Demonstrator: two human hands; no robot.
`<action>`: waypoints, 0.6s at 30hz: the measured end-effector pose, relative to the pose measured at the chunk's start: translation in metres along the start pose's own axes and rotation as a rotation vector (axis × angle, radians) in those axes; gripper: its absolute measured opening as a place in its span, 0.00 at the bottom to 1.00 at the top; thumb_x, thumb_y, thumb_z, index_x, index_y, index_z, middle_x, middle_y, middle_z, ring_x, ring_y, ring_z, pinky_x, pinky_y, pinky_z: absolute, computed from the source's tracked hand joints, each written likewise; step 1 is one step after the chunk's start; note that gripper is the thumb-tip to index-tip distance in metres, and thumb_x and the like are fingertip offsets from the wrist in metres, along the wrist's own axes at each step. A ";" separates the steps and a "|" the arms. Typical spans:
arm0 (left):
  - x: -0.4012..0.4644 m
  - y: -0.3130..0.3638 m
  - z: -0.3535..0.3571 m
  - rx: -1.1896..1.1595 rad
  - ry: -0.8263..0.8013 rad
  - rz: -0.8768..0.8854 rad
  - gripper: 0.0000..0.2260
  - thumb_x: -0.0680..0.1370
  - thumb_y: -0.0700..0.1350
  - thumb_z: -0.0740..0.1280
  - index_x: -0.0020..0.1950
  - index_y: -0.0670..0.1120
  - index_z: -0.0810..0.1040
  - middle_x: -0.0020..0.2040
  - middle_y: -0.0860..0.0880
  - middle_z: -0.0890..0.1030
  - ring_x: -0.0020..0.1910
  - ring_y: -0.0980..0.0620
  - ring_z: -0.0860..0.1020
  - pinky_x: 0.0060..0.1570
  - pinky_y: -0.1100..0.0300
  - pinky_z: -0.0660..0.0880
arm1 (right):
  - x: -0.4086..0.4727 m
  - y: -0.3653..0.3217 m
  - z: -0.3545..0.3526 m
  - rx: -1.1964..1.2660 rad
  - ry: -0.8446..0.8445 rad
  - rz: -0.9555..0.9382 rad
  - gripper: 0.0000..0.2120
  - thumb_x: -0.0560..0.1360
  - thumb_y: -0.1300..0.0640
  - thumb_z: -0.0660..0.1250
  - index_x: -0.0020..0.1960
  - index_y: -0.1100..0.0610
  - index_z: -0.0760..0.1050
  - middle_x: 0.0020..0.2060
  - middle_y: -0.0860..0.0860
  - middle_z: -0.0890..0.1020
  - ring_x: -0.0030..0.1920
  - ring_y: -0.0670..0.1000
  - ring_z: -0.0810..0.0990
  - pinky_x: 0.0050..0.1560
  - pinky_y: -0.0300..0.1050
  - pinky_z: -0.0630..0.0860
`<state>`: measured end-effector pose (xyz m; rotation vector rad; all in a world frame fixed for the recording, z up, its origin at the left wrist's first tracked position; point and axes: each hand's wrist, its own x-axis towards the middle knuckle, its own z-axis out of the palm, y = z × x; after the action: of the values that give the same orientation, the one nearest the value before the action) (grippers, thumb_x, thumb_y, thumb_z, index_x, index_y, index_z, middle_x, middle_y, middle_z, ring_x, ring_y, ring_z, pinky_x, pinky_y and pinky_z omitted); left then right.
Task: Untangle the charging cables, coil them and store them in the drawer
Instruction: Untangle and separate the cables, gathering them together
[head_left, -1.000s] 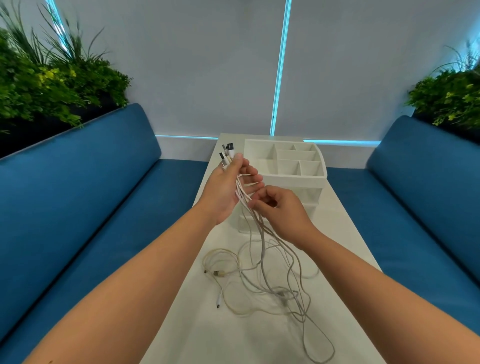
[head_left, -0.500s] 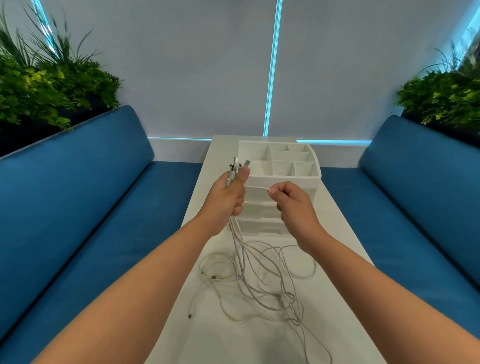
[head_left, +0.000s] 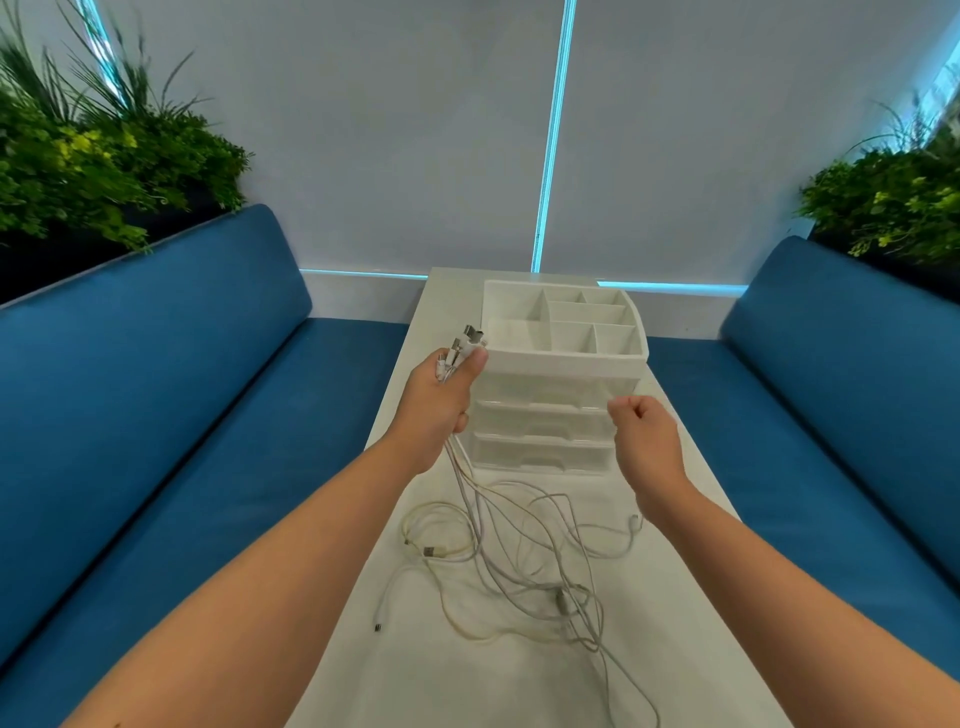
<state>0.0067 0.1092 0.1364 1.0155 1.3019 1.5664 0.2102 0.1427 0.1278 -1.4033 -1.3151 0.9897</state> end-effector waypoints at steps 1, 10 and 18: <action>0.000 0.000 0.000 0.002 0.002 -0.008 0.11 0.80 0.54 0.66 0.44 0.50 0.71 0.27 0.56 0.63 0.26 0.57 0.59 0.25 0.64 0.60 | 0.001 0.011 0.000 -0.066 -0.026 0.030 0.07 0.82 0.56 0.58 0.50 0.58 0.73 0.41 0.50 0.75 0.38 0.47 0.71 0.36 0.40 0.68; -0.006 0.001 0.005 -0.068 -0.100 -0.073 0.14 0.82 0.51 0.63 0.39 0.49 0.66 0.27 0.55 0.62 0.25 0.58 0.58 0.23 0.65 0.58 | 0.020 0.094 -0.017 -0.550 -0.160 0.360 0.08 0.78 0.62 0.59 0.40 0.62 0.69 0.37 0.55 0.74 0.34 0.52 0.71 0.34 0.42 0.67; -0.010 -0.004 0.018 -0.079 -0.227 -0.131 0.17 0.83 0.51 0.62 0.36 0.51 0.63 0.28 0.53 0.58 0.24 0.57 0.54 0.23 0.63 0.51 | -0.010 -0.002 0.022 -0.247 -0.266 -0.253 0.19 0.81 0.51 0.61 0.70 0.56 0.69 0.66 0.51 0.75 0.64 0.49 0.73 0.60 0.39 0.70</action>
<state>0.0269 0.1061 0.1343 1.0057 1.1185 1.3504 0.1873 0.1351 0.1238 -1.2725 -1.8156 0.8855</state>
